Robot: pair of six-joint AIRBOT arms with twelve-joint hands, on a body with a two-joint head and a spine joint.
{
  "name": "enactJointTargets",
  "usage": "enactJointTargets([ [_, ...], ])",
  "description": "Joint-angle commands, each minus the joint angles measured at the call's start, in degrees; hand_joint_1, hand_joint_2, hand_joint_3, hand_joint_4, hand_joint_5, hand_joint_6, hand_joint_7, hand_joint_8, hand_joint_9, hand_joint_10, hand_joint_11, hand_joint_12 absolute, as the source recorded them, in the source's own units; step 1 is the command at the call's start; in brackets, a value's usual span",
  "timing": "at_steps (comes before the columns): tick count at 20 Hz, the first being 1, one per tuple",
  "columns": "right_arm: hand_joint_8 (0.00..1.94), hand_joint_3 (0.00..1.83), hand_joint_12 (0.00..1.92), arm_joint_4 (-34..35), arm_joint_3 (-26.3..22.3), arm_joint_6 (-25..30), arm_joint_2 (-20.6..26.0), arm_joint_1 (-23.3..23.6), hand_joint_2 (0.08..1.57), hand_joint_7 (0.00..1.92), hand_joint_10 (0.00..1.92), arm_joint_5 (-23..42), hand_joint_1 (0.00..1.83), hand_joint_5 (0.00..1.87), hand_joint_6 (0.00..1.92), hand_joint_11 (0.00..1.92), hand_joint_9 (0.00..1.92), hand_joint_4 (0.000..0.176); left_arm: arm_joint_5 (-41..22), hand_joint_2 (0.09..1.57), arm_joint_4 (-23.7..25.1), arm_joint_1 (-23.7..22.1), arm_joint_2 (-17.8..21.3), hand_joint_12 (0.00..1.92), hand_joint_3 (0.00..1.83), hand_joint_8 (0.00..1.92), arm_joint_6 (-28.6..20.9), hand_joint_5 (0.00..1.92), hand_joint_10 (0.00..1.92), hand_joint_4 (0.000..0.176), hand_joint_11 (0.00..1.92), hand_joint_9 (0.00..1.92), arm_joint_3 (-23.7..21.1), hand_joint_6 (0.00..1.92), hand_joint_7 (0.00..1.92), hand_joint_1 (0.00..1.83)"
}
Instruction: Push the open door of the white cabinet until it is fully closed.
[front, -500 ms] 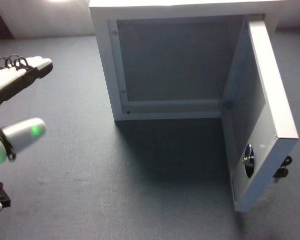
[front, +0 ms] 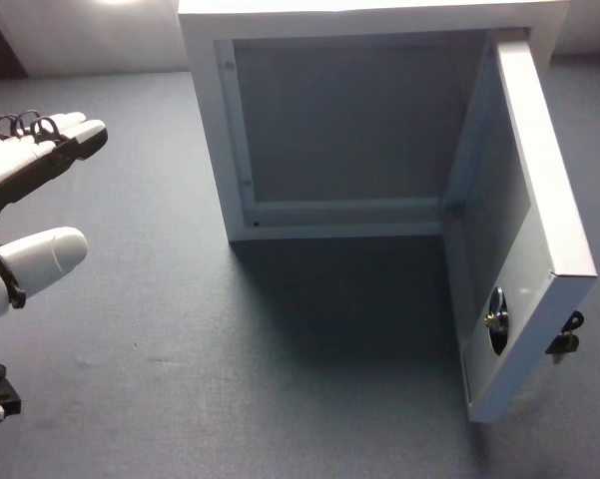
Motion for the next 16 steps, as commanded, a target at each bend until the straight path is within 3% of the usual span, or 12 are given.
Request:
enactJointTargets([
  [1,0.0,0.0,1.41,-0.1,0.0,0.7,0.3,0.9,1.37,0.3,0.56,7.0,0.48,0.39,0.04,0.0,0.06,0.0,-7.3,1.48,-1.1,-0.5,0.0,0.25,0.0,0.0,-0.3,0.12,0.0,0.0,0.0,0.04,0.4,0.0,0.05,0.0],
  [3,0.0,0.0,1.51,-2.0,0.0,1.1,0.3,1.8,1.36,0.32,0.74,6.2,0.48,0.4,0.05,0.0,0.0,0.0,-7.3,1.49,-1.1,-0.5,0.1,0.23,0.0,0.0,-0.3,0.13,0.0,0.0,0.0,0.02,0.4,0.0,0.05,0.05],
  [7,0.0,0.0,1.33,-5.9,0.2,1.2,0.2,5.2,1.36,0.3,0.6,3.0,0.44,0.38,0.03,0.0,0.06,0.0,-7.5,1.5,-1.2,-0.5,0.2,0.09,0.0,0.0,-0.3,0.09,0.0,0.0,0.0,0.0,0.3,0.0,0.03,0.08],
  [10,0.0,0.0,1.26,-7.8,0.6,1.8,-0.5,7.0,1.34,0.32,0.46,1.7,0.41,0.41,0.01,0.0,0.13,0.0,-7.6,1.5,-1.3,-0.5,0.2,0.14,0.0,0.0,-0.3,0.08,0.0,0.0,0.0,0.0,0.3,0.0,0.02,0.06],
  [13,0.0,0.0,1.35,-9.9,1.2,2.6,-1.6,9.2,1.34,0.31,0.48,0.0,0.44,0.41,0.01,0.0,0.14,0.0,-7.6,1.5,-1.4,-0.5,0.2,0.09,0.0,0.0,-0.3,0.08,0.0,0.0,0.0,0.0,0.3,0.0,0.03,0.08],
  [16,0.0,0.0,1.45,-12.1,1.9,3.4,-2.9,11.5,1.35,0.31,0.52,-1.6,0.43,0.41,0.01,0.0,0.15,0.0,-7.8,1.5,-1.6,-0.4,0.2,0.22,0.0,0.0,-0.3,0.09,0.0,0.0,0.0,0.0,0.3,0.0,0.03,0.13],
])
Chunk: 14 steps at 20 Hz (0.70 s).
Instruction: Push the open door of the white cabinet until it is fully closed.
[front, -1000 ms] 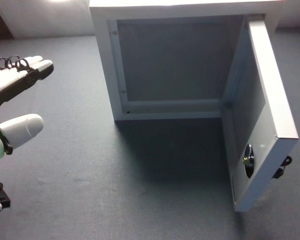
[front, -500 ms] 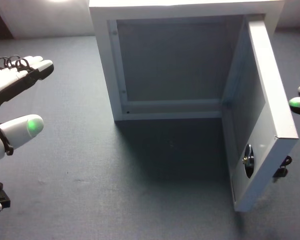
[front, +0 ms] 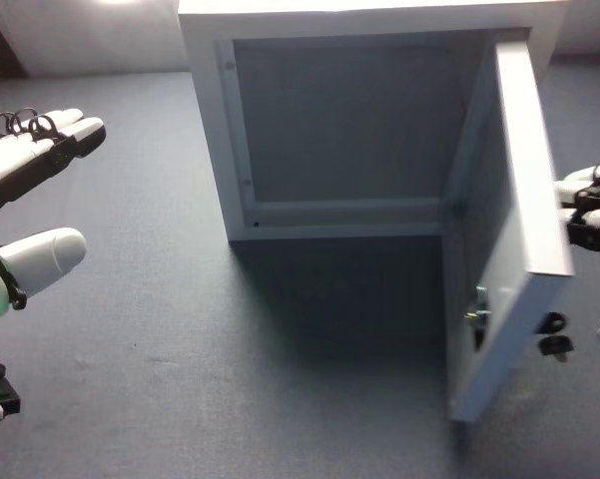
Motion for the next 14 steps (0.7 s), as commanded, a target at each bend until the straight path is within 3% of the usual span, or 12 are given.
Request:
enactJointTargets([
  [1,0.0,0.01,1.4,0.1,0.2,0.6,-0.3,0.7,1.37,0.29,0.52,6.1,0.38,0.39,0.0,0.0,0.12,0.0,-7.7,1.5,-1.2,-0.4,0.2,0.21,0.0,0.0,-0.3,0.09,0.0,0.0,0.0,0.0,0.4,0.0,0.03,0.12],
  [4,0.01,0.01,1.33,-1.5,0.8,1.6,-1.5,2.3,1.39,0.3,0.54,5.1,0.32,0.41,0.01,0.0,0.13,0.0,-7.8,1.5,-1.4,-0.3,0.2,0.18,0.0,0.0,-0.3,0.08,0.0,0.0,0.0,0.0,0.3,0.0,0.04,0.06],
  [9,0.0,0.0,1.36,-5.6,2.7,3.5,-4.8,7.6,1.38,0.29,0.6,1.6,0.34,0.34,0.0,0.0,0.11,0.0,-8.9,1.5,-2.5,0.5,0.4,0.11,0.0,0.0,-0.3,0.08,0.0,0.0,0.0,0.0,0.1,0.0,0.02,0.06],
  [14,0.0,0.0,1.35,-8.6,4.8,5.1,-8.5,12.1,1.36,0.28,0.66,-0.9,0.42,0.31,0.0,0.0,0.07,0.0,-9.1,1.49,-2.7,0.7,0.5,0.2,0.0,0.0,-0.3,0.08,0.0,0.0,0.0,0.0,0.0,0.0,0.02,0.05],
])
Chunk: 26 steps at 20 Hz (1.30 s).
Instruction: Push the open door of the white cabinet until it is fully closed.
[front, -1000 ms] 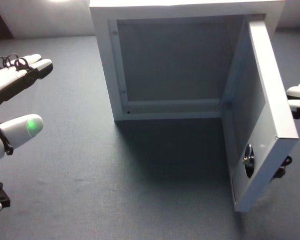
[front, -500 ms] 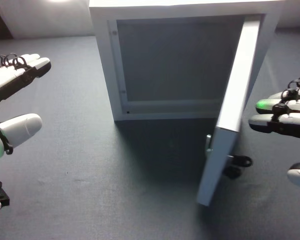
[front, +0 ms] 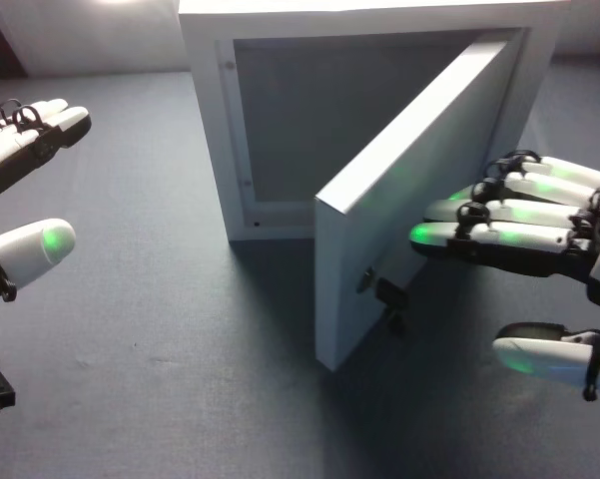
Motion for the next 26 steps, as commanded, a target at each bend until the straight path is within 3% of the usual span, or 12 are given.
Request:
enactJointTargets([
  [1,0.0,0.0,1.34,0.4,0.3,0.7,-0.5,1.2,1.35,0.28,0.65,6.3,0.45,0.31,0.0,0.0,0.05,0.0,-7.4,1.5,-1.1,-0.1,0.4,0.2,0.0,0.0,-0.3,0.08,0.0,0.0,0.0,0.0,-0.1,0.0,0.02,0.05],
  [6,0.0,0.0,1.03,-0.3,2.0,1.2,-3.2,3.8,1.37,0.21,0.44,4.2,0.32,0.22,0.0,0.0,0.05,0.0,-7.7,1.5,-1.5,0.2,0.4,0.17,0.0,0.0,-0.3,0.07,0.0,0.0,0.0,0.0,-0.1,0.0,0.01,0.08],
  [8,0.0,0.0,0.91,-0.7,2.7,1.3,-4.4,5.0,1.35,0.2,0.38,3.0,0.38,0.24,0.01,0.0,0.06,0.0,-8.0,1.5,-1.8,0.5,0.4,0.07,0.0,0.0,-0.3,0.06,0.0,0.0,0.0,0.0,-0.2,0.0,0.0,0.11],
  [10,0.01,0.0,0.92,-0.9,3.6,1.4,-5.7,6.1,1.34,0.21,0.38,1.7,0.41,0.25,0.01,0.0,0.06,0.0,-8.4,1.5,-2.0,0.9,0.4,0.06,0.0,0.0,-0.3,0.06,0.0,0.0,0.0,0.0,-0.2,0.0,0.0,0.11],
  [16,0.0,0.0,1.42,-1.2,5.6,1.6,-8.9,8.9,1.3,0.2,0.39,-0.7,0.55,0.25,0.01,0.0,0.09,0.0,-8.4,1.48,-2.6,1.3,0.3,0.01,0.0,0.0,-0.3,0.06,0.0,0.0,0.02,0.0,-0.3,0.0,0.0,0.16],
  [19,0.02,0.0,1.31,-1.3,6.8,1.6,-10.5,10.0,1.31,0.27,0.38,-1.9,0.49,0.21,0.01,0.0,0.13,0.0,-8.8,1.48,-3.0,1.7,0.3,0.02,0.0,0.0,-0.4,0.06,0.0,0.0,0.02,0.0,-0.3,0.0,0.0,0.13],
  [20,0.0,0.0,1.07,-1.3,7.2,1.6,-11.0,10.5,1.31,0.25,0.32,-2.4,0.48,0.24,0.01,0.0,0.12,0.0,-8.8,1.49,-3.1,1.8,0.2,0.03,0.0,0.0,-0.4,0.06,0.0,0.0,0.02,0.0,-0.3,0.0,0.0,0.11],
  [21,0.0,0.0,1.06,-1.3,7.5,1.6,-11.5,10.8,1.31,0.26,0.24,-2.9,0.51,0.22,0.0,0.0,0.16,0.0,-8.8,1.49,-3.2,1.8,0.2,0.03,0.0,0.0,-0.4,0.06,0.0,0.0,0.02,0.0,-0.3,0.0,0.0,0.11],
  [23,0.0,0.0,0.79,-1.3,8.5,1.6,-12.5,12.0,1.29,0.19,0.1,-4.2,0.55,0.19,0.0,0.0,0.15,0.0,-8.9,1.49,-3.2,1.9,0.2,0.11,0.0,0.0,-0.4,0.07,0.0,0.0,0.0,0.0,-0.3,0.0,0.0,0.07],
  [24,0.0,0.0,0.67,-1.2,8.9,1.6,-13.0,12.6,1.3,0.17,0.07,-4.8,0.47,0.17,0.0,0.0,0.12,0.0,-8.9,1.49,-3.2,1.9,0.2,0.1,0.0,0.0,-0.4,0.06,0.0,0.0,0.0,0.0,-0.3,0.0,0.0,0.04],
  [26,0.0,0.01,0.68,-1.2,10.1,1.5,-14.1,13.7,1.34,0.15,0.04,-6.9,0.3,0.12,0.0,0.0,0.11,0.0,-8.9,1.49,-3.2,1.9,0.2,0.09,0.0,0.0,-0.4,0.07,0.0,0.0,0.0,0.0,-0.2,0.0,0.0,0.08],
])
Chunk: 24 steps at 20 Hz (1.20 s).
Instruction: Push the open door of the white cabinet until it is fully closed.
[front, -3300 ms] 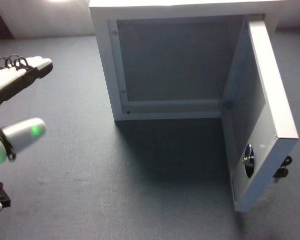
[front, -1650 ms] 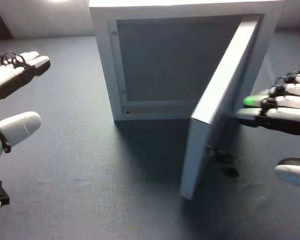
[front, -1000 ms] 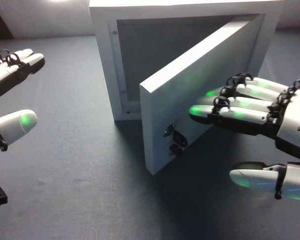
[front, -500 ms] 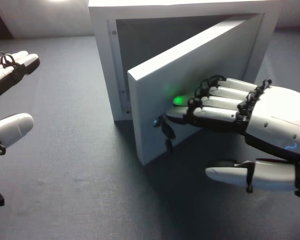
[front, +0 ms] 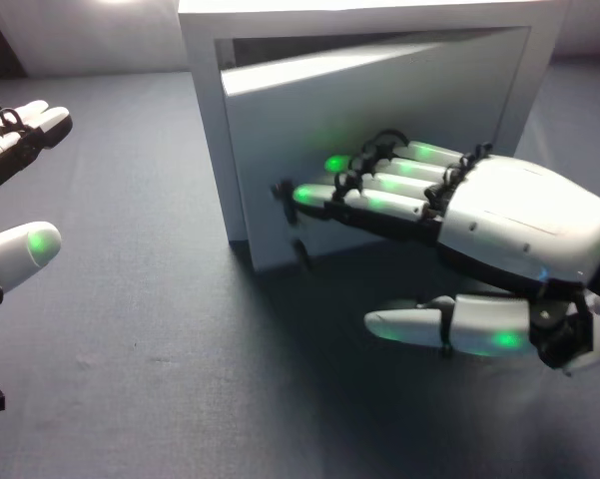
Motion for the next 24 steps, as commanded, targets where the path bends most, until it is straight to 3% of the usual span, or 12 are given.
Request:
enactJointTargets([
  [1,0.0,0.01,0.49,0.9,0.3,0.3,-0.3,1.0,1.37,0.07,0.01,5.1,0.23,0.06,0.0,0.0,0.04,0.0,-7.3,1.49,-1.0,-0.3,0.2,0.04,0.0,0.0,-0.4,0.07,0.0,0.0,0.0,0.0,0.0,0.0,0.0,0.08],
  [4,0.0,0.0,0.38,1.5,1.7,-0.3,-1.8,2.3,1.39,0.0,0.0,2.5,0.16,0.0,0.0,0.0,0.02,0.0,-7.0,1.5,-1.0,-0.3,0.2,0.01,0.0,0.0,-0.4,0.07,0.0,0.0,0.0,0.0,0.1,0.0,0.01,0.08],
  [5,0.0,0.0,0.67,1.9,1.9,-0.7,-2.0,2.7,1.38,0.01,0.02,2.0,0.17,0.01,0.0,0.0,0.07,0.0,-7.0,1.5,-1.0,-0.3,0.2,0.01,0.0,0.0,-0.4,0.07,0.0,0.0,0.0,0.0,0.1,0.0,0.01,0.06],
  [7,0.0,0.0,0.8,2.4,2.1,-1.7,-2.3,3.3,1.37,0.0,0.01,1.4,0.13,0.0,0.0,0.0,0.05,0.0,-7.0,1.5,-1.0,-0.3,0.2,0.01,0.0,0.0,-0.4,0.07,0.0,0.0,0.01,0.0,0.1,0.0,0.01,0.08],
  [9,0.0,0.0,0.61,2.4,2.1,-1.7,-2.3,3.5,1.37,0.0,0.0,1.4,0.1,0.0,0.0,0.0,0.0,0.0,-7.0,1.5,-1.0,-0.3,0.2,0.0,0.0,0.0,-0.4,0.03,0.0,0.0,0.0,0.0,0.1,0.0,0.0,0.06],
  [10,0.0,0.0,0.31,2.4,1.9,-1.7,-2.3,3.5,1.37,0.0,0.0,1.4,0.05,0.0,0.0,0.0,0.0,0.0,-7.1,1.5,-1.0,-0.3,0.2,0.0,0.0,0.0,-0.4,0.03,0.0,0.0,0.01,0.0,0.1,0.0,0.0,0.06],
  [12,0.0,0.0,0.34,2.2,1.2,-1.7,-2.3,3.5,1.37,0.0,0.0,1.9,0.05,0.0,0.0,0.0,0.0,0.0,-7.2,1.5,-1.0,-0.3,0.2,0.01,0.0,0.0,-0.4,0.04,0.0,0.0,0.02,0.0,0.0,0.01,0.0,0.07],
  [18,0.01,0.0,1.16,-0.4,-3.6,-0.4,2.1,2.3,1.31,0.15,0.05,6.2,0.23,0.07,0.01,0.0,0.22,0.0,-7.7,1.49,-1.1,0.0,0.3,0.02,0.0,0.0,-0.5,0.06,0.0,0.0,0.01,0.0,-0.3,0.0,0.0,0.06],
  [19,0.0,0.0,0.97,-0.6,-4.4,-0.3,3.2,1.7,1.32,0.12,0.02,7.2,0.18,0.04,0.0,0.0,0.17,0.0,-7.9,1.49,-1.1,0.1,0.4,0.03,0.0,0.0,-0.5,0.07,0.0,0.0,0.0,0.0,-0.4,0.0,0.0,0.1],
  [21,0.02,0.0,1.02,-0.7,-5.9,-0.1,5.7,-0.1,1.31,0.2,0.03,9.6,0.19,0.07,0.01,0.0,0.21,0.0,-8.6,1.5,-1.5,0.5,0.5,0.01,0.0,0.0,-0.5,0.07,0.0,0.0,0.0,0.0,-0.6,0.0,0.0,0.12],
  [23,0.01,0.0,0.43,0.0,-7.3,0.0,9.1,-1.8,1.33,0.14,0.02,11.8,0.15,0.07,0.01,0.0,0.09,0.0,-9.6,1.49,-2.2,1.3,0.6,0.0,0.0,0.0,-0.5,0.05,0.0,0.0,0.0,0.0,-0.8,0.0,0.0,0.18],
  [24,0.03,0.0,1.36,0.6,-7.8,0.0,10.8,-2.7,1.32,0.26,0.21,12.9,0.19,0.02,0.0,0.0,0.3,0.0,-10.0,1.49,-2.5,1.6,0.7,0.0,0.0,0.0,-0.5,0.05,0.0,0.0,0.0,0.0,-0.9,0.0,0.0,0.2],
])
